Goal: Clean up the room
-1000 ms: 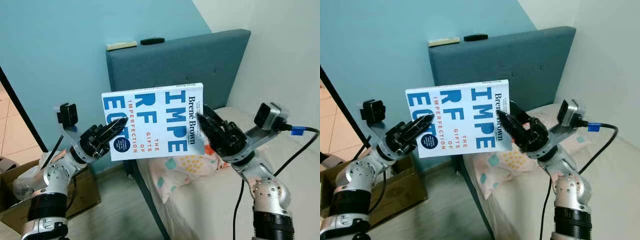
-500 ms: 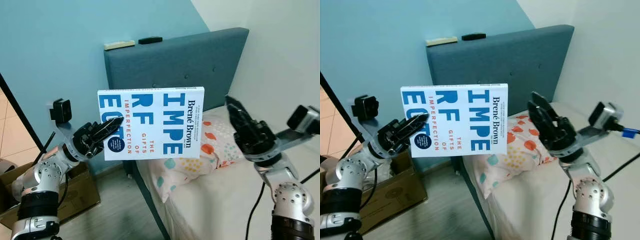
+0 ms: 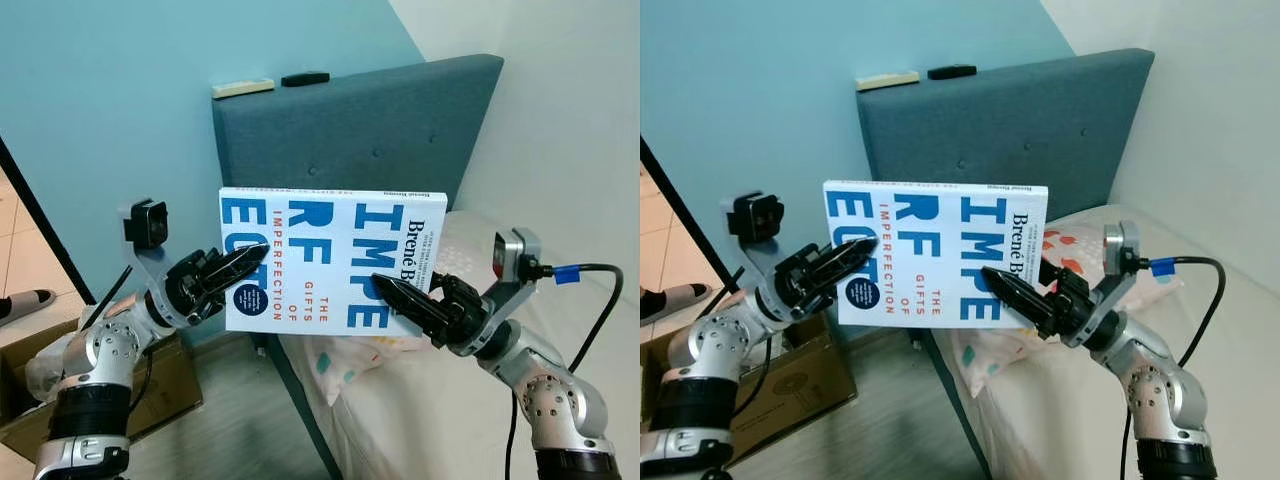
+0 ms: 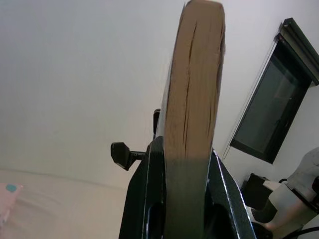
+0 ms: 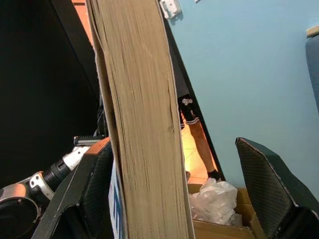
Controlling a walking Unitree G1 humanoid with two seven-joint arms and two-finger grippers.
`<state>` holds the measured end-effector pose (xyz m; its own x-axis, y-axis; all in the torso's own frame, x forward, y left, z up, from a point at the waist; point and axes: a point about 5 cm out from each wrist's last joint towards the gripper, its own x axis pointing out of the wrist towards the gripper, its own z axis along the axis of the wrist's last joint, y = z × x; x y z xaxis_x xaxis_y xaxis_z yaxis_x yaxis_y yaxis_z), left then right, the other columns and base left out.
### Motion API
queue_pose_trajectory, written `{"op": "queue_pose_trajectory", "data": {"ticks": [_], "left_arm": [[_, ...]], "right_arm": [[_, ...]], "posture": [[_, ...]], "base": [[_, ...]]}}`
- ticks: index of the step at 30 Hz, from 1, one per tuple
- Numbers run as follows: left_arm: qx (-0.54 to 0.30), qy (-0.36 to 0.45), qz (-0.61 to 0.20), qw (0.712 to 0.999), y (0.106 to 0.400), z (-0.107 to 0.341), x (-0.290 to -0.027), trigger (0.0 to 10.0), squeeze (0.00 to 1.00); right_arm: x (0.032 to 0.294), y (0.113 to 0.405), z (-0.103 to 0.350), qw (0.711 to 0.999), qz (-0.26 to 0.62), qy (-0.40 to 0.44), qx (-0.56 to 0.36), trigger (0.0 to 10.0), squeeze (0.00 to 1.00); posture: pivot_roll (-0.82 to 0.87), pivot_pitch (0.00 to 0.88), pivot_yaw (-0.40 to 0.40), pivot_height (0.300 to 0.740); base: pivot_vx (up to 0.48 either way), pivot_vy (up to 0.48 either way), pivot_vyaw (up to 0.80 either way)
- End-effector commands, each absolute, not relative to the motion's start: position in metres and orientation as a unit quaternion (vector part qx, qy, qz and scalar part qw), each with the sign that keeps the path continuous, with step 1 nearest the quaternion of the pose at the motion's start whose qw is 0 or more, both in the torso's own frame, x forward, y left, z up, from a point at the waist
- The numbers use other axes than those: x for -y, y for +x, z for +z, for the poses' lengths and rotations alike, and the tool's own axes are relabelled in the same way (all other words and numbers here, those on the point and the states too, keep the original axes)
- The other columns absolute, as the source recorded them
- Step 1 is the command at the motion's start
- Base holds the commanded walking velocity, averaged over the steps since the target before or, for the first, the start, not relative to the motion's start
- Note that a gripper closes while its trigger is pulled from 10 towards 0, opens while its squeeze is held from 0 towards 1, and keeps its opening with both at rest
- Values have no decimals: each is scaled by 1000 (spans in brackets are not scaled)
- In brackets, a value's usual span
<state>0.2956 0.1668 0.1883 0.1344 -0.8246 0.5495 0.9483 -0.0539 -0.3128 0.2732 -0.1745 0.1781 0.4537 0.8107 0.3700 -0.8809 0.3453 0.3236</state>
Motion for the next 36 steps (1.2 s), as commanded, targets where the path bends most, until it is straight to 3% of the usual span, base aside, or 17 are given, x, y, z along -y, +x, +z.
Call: {"op": "queue_pose_trajectory", "data": {"ticks": [1,2,3,12,28,29,30,31,33,36], "left_arm": [[105,-316,-675,659,290,192,-163,10000,0],[105,-316,-675,659,290,192,-163,10000,0],[102,-316,-676,658,290,191,-163,10000,0],[78,-289,-669,680,292,185,-164,10000,0],[74,-271,-633,721,303,181,-171,10000,0],[73,-272,-615,736,308,181,-171,10000,224],[73,-272,-615,736,308,181,-171,10000,224],[82,-291,-586,752,317,182,-173,10000,1000],[89,-318,-533,779,330,182,-175,10000,1000],[94,-332,-504,792,335,181,-178,10000,1000]], "right_arm": [[179,276,181,826,502,242,82,7176,0],[179,276,181,826,502,242,82,7176,0],[181,276,184,826,497,249,93,0,0],[187,270,192,814,506,262,117,0,0],[187,261,178,820,500,264,85,0,0],[187,261,176,821,498,266,82,0,0],[187,261,176,821,498,266,82,0,0],[188,261,174,824,492,269,82,0,0],[192,266,168,840,459,278,83,0,0],[197,271,163,854,425,285,90,0,0]], "posture": [[-3,0,-15,740],[-3,0,-15,740],[-6,0,-14,740],[-7,0,-9,740],[-15,0,-2,740],[-14,0,-4,740],[-14,0,-4,740],[-11,0,-2,740],[-13,0,0,740],[-13,0,0,740]], "base": [[0,0,0],[0,0,0],[0,0,0],[0,0,0],[0,0,0],[0,0,0],[0,0,0],[0,0,0],[0,0,0],[0,0,0]]}}
